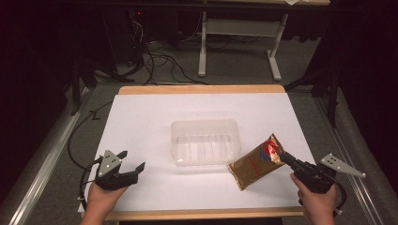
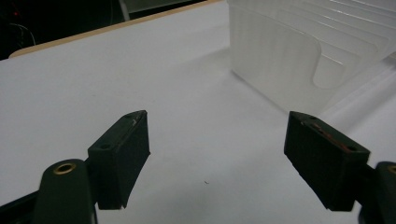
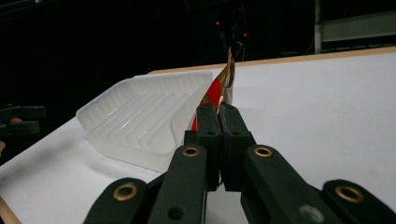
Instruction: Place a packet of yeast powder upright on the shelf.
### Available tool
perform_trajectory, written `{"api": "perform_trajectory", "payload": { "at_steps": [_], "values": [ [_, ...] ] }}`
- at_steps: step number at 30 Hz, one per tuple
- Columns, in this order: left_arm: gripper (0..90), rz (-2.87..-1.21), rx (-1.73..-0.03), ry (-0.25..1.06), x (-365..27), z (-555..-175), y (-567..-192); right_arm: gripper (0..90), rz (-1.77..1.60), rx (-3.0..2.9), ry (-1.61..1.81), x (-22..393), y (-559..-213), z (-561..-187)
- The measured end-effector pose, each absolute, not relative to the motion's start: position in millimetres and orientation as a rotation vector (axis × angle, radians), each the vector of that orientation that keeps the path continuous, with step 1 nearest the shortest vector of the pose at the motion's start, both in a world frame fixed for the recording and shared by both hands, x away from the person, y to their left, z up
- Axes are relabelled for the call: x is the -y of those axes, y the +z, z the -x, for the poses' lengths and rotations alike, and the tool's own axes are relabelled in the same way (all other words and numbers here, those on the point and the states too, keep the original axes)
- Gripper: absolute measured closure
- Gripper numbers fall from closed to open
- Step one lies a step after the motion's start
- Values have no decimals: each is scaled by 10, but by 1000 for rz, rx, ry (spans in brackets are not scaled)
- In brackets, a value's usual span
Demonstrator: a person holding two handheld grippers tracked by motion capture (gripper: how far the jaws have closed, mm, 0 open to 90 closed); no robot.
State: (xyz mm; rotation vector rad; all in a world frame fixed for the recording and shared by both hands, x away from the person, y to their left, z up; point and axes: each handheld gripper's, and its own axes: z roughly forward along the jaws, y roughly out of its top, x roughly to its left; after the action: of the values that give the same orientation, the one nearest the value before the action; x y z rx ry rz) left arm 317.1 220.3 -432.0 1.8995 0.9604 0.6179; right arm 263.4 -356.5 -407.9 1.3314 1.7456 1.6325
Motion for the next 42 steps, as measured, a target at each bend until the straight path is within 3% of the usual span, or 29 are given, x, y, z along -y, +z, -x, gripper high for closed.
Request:
{"api": "perform_trajectory", "payload": {
  "at_steps": [42],
  "values": [
    [229, -1880, -921, 629, -2245, -3107, -4294, 896, -1139, -1602, 1680, 3152, -3512, -2677]
  ]
}}
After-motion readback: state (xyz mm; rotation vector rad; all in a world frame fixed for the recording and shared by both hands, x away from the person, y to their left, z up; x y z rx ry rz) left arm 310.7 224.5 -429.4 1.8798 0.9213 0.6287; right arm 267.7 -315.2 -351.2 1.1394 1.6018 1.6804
